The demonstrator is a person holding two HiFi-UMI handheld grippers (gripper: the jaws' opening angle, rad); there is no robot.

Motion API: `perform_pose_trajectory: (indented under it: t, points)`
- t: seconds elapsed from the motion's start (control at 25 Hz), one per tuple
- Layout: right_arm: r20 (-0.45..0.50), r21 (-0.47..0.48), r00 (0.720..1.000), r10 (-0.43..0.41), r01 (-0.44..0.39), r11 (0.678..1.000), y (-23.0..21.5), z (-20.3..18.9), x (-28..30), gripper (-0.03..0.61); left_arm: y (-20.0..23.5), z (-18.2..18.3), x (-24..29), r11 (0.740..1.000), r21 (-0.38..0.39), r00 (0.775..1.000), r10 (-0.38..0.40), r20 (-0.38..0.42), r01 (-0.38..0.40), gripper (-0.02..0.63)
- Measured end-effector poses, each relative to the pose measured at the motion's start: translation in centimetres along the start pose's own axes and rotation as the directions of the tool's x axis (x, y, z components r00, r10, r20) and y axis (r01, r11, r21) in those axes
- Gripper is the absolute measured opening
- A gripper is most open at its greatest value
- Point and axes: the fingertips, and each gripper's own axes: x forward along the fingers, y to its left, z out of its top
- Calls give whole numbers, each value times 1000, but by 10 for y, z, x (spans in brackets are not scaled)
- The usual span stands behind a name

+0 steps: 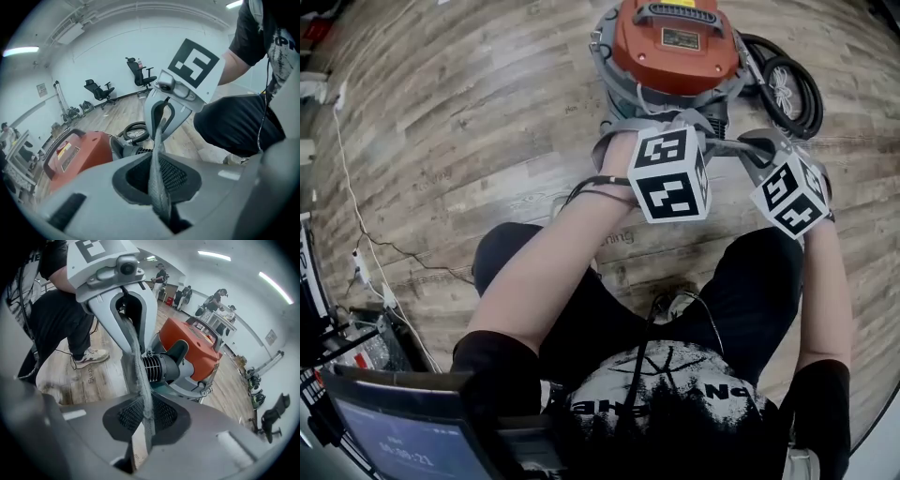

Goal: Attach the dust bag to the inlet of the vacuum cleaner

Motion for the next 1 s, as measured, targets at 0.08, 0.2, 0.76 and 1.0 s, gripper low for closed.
perform_pose_trajectory:
  t: [0.08,0.2,0.76,1.0]
  points:
    - [2,4,1000,-4,4,1000,-1,-1,1,29,1,1,0,1000,3,1000,5,3,-5,31]
    - [-5,-24,999,-36,36,999,-3,2,-3,31,2,-2,1,999,-40,1000,-2,25,3,32]
    - [7,-188,997,-79,79,979,4,52,-22,28,5,-44,13,996,-87,994,-20,-111,10,35]
    - [35,-89,998,-57,60,994,-2,29,-18,26,10,-30,13,996,-91,998,-15,-64,9,40]
